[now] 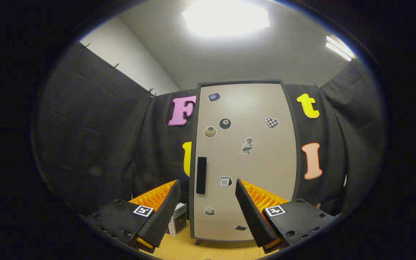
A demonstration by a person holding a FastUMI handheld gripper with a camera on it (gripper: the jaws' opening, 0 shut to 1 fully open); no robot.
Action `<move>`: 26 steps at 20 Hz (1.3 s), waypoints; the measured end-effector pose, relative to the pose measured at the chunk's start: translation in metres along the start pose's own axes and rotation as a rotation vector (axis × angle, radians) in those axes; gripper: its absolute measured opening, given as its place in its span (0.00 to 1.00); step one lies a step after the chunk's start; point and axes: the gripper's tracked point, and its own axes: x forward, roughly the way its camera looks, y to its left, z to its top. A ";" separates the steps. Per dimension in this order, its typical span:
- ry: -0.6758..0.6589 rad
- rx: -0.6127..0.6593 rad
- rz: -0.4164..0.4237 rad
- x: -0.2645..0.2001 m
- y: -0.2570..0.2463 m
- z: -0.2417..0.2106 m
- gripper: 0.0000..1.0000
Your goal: Open the shoe cabinet door, grab the shoes and put them into the shoe cabinet, then close the shoe cabinet door.
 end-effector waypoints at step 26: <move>0.134 0.019 -0.033 0.191 0.006 -0.069 0.58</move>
